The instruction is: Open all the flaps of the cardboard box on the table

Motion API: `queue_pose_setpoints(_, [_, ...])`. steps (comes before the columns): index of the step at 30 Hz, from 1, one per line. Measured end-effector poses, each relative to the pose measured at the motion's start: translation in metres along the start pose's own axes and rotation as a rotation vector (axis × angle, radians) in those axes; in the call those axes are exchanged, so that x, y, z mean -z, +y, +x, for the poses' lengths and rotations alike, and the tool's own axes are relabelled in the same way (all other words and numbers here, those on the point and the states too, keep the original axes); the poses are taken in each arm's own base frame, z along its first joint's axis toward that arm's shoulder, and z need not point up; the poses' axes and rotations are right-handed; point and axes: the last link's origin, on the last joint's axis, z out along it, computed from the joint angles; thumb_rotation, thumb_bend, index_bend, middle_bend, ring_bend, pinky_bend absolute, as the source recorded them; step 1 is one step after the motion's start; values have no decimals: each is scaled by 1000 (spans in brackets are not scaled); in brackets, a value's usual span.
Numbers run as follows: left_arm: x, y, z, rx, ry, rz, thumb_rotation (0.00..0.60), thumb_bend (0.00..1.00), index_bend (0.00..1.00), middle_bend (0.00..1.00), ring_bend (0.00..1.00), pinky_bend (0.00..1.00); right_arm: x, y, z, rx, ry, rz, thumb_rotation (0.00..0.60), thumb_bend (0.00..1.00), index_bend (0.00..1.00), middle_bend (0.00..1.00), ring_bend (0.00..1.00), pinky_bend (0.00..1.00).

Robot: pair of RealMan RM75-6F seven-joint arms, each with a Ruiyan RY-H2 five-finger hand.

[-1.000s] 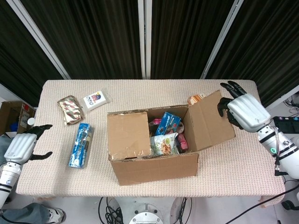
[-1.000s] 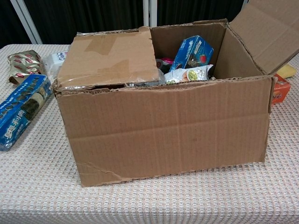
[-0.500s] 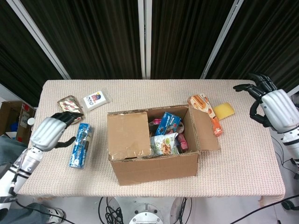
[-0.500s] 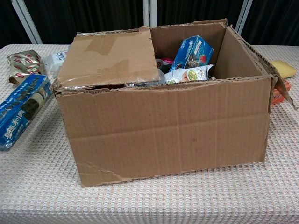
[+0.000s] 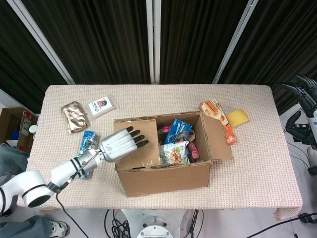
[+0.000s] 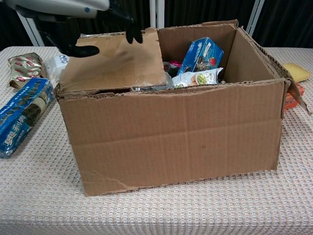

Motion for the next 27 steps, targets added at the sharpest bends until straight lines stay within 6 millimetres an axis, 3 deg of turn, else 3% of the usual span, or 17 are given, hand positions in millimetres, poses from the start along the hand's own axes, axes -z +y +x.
queue_pose_setpoints(6, [-37,10,14,-28,21,-33,600,500,167,218,188,304,5,14,-2,-1,-10,-32,600,887,120,151,0,0])
queue_pose_setpoints(12, [-55,22,19,-81,11,-83,600,523,167,218,188,304,6,22,-3,-19,-12,-51,600,887,120,151,0,0])
queue_pose_setpoints(18, [-62,26,14,-173,-12,-112,600,568,187,230,183,304,6,25,-7,-30,-21,-56,600,886,119,149,0,0])
queue_pose_setpoints(27, [-55,20,18,-269,-8,-85,600,616,389,394,182,303,5,27,-9,-32,-19,-57,600,872,120,149,0,0])
